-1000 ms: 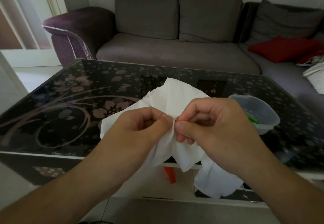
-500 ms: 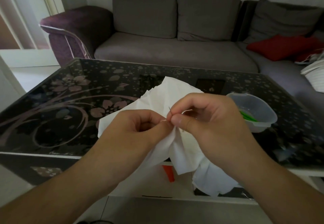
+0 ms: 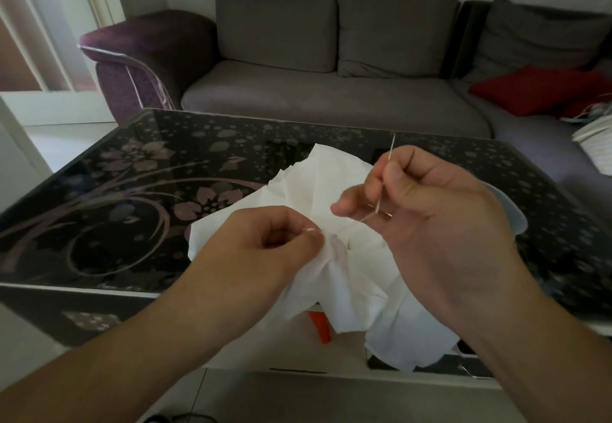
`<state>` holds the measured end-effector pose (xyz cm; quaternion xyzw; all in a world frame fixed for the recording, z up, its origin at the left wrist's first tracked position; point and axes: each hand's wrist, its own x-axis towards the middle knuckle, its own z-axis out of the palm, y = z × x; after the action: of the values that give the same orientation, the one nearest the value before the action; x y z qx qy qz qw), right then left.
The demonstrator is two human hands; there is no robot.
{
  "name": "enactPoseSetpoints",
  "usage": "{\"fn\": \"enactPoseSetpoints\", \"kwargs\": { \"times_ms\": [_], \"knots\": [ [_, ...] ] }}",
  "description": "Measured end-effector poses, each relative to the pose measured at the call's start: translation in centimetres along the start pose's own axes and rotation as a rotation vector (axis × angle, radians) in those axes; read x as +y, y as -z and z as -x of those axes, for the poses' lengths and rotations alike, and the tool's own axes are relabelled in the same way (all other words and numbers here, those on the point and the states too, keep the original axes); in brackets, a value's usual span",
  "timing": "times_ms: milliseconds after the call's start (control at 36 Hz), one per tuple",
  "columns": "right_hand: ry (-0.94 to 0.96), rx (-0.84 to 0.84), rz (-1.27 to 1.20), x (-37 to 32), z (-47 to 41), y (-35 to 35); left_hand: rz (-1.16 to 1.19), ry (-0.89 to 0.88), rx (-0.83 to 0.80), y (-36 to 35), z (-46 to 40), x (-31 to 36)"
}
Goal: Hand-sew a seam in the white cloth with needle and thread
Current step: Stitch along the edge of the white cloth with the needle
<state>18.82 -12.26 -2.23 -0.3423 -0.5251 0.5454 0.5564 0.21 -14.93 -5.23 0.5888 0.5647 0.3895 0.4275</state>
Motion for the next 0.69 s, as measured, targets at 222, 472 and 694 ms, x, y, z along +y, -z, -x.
{"fn": "enactPoseSetpoints", "kwargs": {
  "times_ms": [222,472,694],
  "knots": [
    [-0.061,-0.021,0.232,-0.2,-0.7,0.6,-0.015,0.013,0.053,-0.1,-0.1,-0.4],
    [0.026,-0.116,0.900,-0.4,-0.2,1.0,-0.016,0.037,0.122,0.1,-0.5,-0.5],
    [-0.026,-0.133,1.136,-0.7,-0.4,1.2,-0.035,0.020,0.184,0.5,-0.8,-0.3]
  ]
}}
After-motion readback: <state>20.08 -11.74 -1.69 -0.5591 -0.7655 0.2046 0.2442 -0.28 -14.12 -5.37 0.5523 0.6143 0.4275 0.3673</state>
